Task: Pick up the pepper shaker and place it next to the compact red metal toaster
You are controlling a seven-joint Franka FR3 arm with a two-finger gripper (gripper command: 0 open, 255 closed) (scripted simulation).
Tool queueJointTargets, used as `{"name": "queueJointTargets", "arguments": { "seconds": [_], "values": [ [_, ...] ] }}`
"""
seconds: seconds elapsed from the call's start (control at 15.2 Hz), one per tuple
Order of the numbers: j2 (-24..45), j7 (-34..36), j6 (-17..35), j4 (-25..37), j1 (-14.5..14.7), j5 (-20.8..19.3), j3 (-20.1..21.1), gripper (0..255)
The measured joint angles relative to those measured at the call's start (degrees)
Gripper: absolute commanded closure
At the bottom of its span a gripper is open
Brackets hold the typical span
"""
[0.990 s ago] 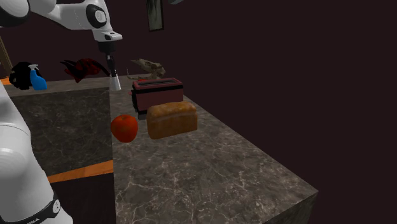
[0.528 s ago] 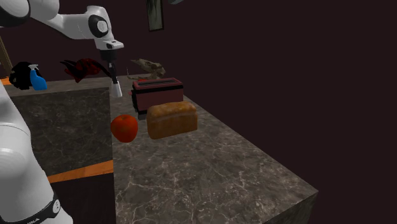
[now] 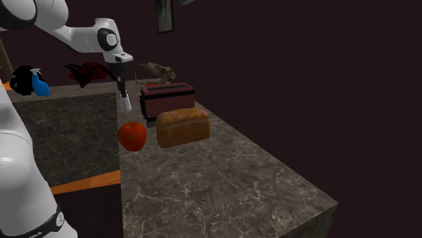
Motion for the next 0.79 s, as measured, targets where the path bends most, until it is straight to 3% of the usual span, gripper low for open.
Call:
{"name": "queueJointTargets", "arguments": {
  "seconds": [0.79],
  "values": [
    [3.8,2.6,8.9,-6.2,0.5,-3.5,0.3,255]
  ]
}}
